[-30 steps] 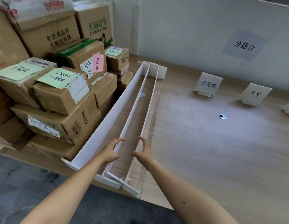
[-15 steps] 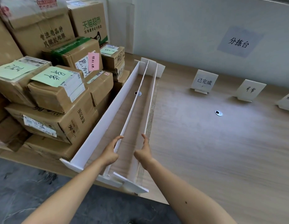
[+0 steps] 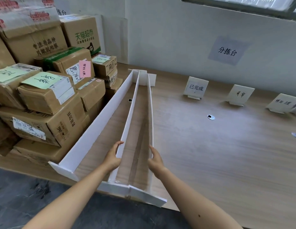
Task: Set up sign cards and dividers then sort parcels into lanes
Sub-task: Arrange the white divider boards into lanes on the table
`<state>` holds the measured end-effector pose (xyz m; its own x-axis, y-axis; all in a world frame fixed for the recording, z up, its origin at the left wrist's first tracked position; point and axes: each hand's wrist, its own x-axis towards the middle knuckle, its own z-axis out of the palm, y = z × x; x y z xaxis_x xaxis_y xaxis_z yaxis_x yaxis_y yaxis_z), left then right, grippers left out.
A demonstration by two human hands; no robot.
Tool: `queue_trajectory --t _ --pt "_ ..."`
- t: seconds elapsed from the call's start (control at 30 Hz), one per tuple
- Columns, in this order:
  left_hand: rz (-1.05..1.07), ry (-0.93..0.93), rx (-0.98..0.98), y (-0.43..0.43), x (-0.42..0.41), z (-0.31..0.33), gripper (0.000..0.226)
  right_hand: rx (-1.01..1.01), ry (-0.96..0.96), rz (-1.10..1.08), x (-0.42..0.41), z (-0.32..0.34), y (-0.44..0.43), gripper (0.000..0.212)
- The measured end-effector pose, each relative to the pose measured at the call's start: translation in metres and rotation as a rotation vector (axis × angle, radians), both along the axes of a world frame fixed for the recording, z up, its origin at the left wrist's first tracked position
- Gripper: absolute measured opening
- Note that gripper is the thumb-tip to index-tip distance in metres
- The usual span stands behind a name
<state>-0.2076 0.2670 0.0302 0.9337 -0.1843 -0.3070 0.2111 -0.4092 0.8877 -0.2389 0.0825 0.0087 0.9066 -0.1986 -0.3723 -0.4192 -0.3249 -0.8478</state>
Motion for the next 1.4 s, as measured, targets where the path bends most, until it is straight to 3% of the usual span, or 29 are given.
queue_trajectory --t 0.13,0.67,1.03,1.4 --pt "0.003 0.000 -0.015 -0.013 -0.008 0.001 0.067 -0.052 0.055 0.036 -0.009 -0.002 -0.014 0.077" --pt "0.046 -0.178 -0.105 -0.070 -0.020 0.031 0.072 -0.104 -0.105 0.000 -0.029 0.049 -0.088 0.076" --pt "0.034 -0.325 -0.034 -0.161 -0.043 0.055 0.074 -0.092 -0.195 -0.067 -0.069 0.098 -0.200 0.085" --pt "0.027 -0.409 -0.086 -0.288 -0.080 0.080 0.070 -0.084 -0.228 -0.179 -0.151 0.141 -0.334 0.078"
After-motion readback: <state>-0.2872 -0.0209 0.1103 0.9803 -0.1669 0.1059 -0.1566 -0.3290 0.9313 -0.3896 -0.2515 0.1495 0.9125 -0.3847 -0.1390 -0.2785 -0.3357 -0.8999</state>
